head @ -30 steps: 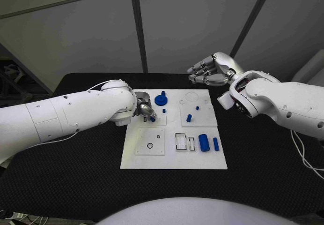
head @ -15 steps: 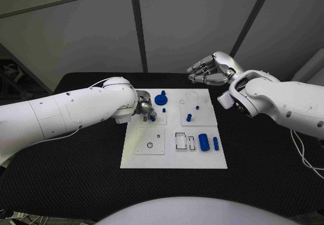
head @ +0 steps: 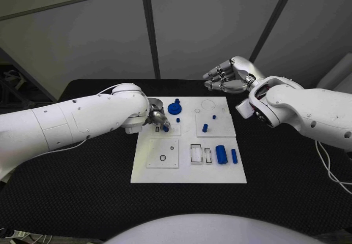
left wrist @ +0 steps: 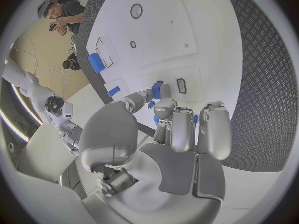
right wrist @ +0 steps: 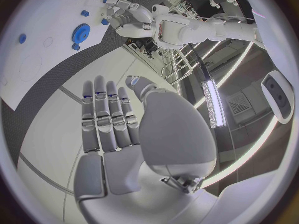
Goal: Assemble the parts on the task board
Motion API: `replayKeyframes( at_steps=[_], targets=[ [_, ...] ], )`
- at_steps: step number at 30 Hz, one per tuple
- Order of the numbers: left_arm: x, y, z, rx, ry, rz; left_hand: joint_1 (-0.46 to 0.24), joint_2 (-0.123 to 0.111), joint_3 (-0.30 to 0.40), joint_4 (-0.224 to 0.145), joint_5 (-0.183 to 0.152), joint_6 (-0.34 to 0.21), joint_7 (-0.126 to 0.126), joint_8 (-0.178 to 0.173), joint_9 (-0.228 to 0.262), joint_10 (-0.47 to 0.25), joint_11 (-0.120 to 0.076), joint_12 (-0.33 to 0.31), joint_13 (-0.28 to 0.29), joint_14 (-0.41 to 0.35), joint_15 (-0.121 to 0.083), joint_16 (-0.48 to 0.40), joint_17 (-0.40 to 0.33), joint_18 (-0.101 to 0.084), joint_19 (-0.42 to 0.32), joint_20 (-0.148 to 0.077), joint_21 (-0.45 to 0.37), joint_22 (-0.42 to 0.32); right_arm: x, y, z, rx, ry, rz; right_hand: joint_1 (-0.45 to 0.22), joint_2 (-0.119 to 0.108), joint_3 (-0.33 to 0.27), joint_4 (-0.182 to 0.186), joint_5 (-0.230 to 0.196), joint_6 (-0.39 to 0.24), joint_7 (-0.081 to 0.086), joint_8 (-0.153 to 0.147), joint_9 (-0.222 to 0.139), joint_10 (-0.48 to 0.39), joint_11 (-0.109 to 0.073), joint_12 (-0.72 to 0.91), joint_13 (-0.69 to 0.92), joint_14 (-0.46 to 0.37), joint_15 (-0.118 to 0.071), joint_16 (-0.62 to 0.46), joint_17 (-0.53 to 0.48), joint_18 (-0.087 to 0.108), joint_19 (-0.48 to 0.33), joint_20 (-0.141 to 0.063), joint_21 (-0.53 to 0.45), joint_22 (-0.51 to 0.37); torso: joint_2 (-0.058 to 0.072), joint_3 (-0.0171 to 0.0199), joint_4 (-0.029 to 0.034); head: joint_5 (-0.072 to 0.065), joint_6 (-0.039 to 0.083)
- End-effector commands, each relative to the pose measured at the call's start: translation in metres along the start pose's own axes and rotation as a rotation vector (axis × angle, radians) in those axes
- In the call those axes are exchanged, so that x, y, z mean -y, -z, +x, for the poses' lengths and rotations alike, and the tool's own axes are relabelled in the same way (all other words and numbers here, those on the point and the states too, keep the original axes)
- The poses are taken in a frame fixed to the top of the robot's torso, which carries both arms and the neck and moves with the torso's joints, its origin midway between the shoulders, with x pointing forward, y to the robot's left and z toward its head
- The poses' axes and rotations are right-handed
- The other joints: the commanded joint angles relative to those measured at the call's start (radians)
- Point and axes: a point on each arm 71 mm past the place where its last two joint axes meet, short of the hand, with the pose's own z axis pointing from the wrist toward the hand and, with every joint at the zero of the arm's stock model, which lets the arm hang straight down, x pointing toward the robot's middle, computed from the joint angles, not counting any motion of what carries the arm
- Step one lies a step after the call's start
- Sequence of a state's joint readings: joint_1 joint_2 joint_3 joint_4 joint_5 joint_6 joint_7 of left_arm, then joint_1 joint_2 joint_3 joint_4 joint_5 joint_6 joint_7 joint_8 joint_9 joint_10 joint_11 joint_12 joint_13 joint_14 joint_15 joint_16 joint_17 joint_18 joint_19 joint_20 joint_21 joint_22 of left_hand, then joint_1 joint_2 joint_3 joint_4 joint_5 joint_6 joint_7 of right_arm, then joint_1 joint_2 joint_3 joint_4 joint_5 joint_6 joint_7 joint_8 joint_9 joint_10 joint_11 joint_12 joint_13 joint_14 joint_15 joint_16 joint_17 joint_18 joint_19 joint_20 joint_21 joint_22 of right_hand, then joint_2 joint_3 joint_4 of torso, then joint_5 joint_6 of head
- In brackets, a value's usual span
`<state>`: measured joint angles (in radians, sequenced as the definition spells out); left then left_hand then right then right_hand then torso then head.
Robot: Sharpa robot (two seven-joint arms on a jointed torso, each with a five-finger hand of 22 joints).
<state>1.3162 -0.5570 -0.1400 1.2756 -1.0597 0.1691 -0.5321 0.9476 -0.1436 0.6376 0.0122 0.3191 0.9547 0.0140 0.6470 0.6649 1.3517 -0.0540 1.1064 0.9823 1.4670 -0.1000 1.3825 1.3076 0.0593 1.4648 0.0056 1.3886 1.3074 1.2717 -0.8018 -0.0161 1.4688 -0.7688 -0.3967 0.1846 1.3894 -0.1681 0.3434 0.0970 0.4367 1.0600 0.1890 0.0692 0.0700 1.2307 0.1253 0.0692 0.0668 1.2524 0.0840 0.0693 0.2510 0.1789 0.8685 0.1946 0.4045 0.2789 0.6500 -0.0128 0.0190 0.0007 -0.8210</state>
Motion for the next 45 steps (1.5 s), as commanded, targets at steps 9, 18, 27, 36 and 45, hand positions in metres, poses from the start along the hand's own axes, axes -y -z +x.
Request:
replayKeyframes(
  at_steps=[9, 18, 27, 36, 45],
  targets=[
    [-0.005, -0.002, 0.005, -0.018, -0.013, -0.023, -0.028, 0.003, -0.104, 0.048, -0.003, 0.020, 0.000, -0.006, -0.018, 0.003, 0.000, 0.010, 0.008, 0.055, -0.007, -0.007, 0.089, -0.008, 0.030, -0.002, 0.004, 0.054, -0.001, 0.000, -0.001, -0.004, 0.001, -0.006, -0.013, 0.000, -0.007, 0.002, 0.004, -0.008, 0.002, -0.005, -0.001, -0.009, 0.000, -0.006, -0.001, -0.008, 0.000, -0.007, -0.003, 0.002, -0.001, 0.009, -0.009, -0.003, 0.001, -0.0011, 0.0009, -0.002, 0.001],
    [-0.006, -0.002, 0.003, 0.002, 0.000, -0.024, -0.044, 0.010, -0.159, 0.083, -0.002, 0.029, 0.000, -0.007, -0.027, 0.007, 0.000, 0.019, 0.015, 0.056, -0.007, -0.006, 0.090, -0.010, 0.034, -0.002, 0.010, 0.064, -0.001, 0.000, -0.001, -0.004, 0.002, -0.005, -0.015, -0.001, -0.008, 0.002, 0.004, -0.010, 0.003, -0.005, -0.001, -0.011, 0.001, -0.006, -0.002, -0.010, 0.001, -0.007, -0.004, 0.002, -0.001, 0.009, -0.012, -0.005, 0.001, -0.0012, -0.0002, -0.001, 0.001],
    [-0.006, -0.001, 0.003, 0.021, 0.028, -0.016, -0.071, 0.014, -0.238, 0.136, -0.002, 0.040, -0.002, -0.005, -0.035, 0.015, -0.001, 0.030, 0.024, 0.056, -0.007, -0.006, 0.092, -0.012, 0.038, -0.003, 0.017, 0.075, 0.000, 0.000, -0.001, -0.004, 0.003, -0.002, -0.017, -0.002, -0.009, 0.003, 0.004, -0.012, 0.004, -0.006, -0.001, -0.013, 0.001, -0.006, -0.002, -0.011, 0.002, -0.007, -0.005, 0.002, -0.001, 0.010, -0.014, -0.006, 0.001, -0.0007, 0.0003, -0.002, 0.002],
    [-0.005, 0.004, -0.004, 0.033, 0.064, 0.000, -0.071, 0.011, -0.296, 0.161, -0.002, 0.045, -0.004, -0.004, -0.039, 0.018, -0.002, 0.035, 0.029, 0.057, -0.009, -0.005, 0.093, -0.014, 0.040, -0.004, 0.021, 0.081, 0.001, -0.001, -0.002, -0.001, 0.004, 0.001, -0.017, -0.002, -0.009, 0.003, 0.004, -0.012, 0.004, -0.006, -0.001, -0.013, 0.001, -0.006, -0.002, -0.011, 0.002, -0.007, -0.005, 0.002, -0.001, 0.010, -0.014, -0.006, 0.001, -0.0008, 0.0007, 0.001, 0.003],
    [-0.002, 0.015, -0.022, 0.059, 0.100, 0.030, -0.050, 0.011, -0.320, 0.161, -0.001, 0.041, -0.004, -0.006, -0.042, 0.013, -0.002, 0.028, 0.019, 0.056, -0.009, -0.006, 0.092, -0.011, 0.036, -0.005, 0.010, 0.071, 0.003, -0.001, -0.003, 0.001, 0.006, 0.005, -0.020, -0.003, -0.010, 0.004, 0.004, -0.014, 0.005, -0.006, -0.001, -0.015, 0.002, -0.006, -0.001, -0.013, 0.003, -0.007, -0.006, 0.002, -0.001, 0.011, -0.017, -0.008, 0.001, -0.0012, 0.0012, 0.002, 0.007]
  ],
)
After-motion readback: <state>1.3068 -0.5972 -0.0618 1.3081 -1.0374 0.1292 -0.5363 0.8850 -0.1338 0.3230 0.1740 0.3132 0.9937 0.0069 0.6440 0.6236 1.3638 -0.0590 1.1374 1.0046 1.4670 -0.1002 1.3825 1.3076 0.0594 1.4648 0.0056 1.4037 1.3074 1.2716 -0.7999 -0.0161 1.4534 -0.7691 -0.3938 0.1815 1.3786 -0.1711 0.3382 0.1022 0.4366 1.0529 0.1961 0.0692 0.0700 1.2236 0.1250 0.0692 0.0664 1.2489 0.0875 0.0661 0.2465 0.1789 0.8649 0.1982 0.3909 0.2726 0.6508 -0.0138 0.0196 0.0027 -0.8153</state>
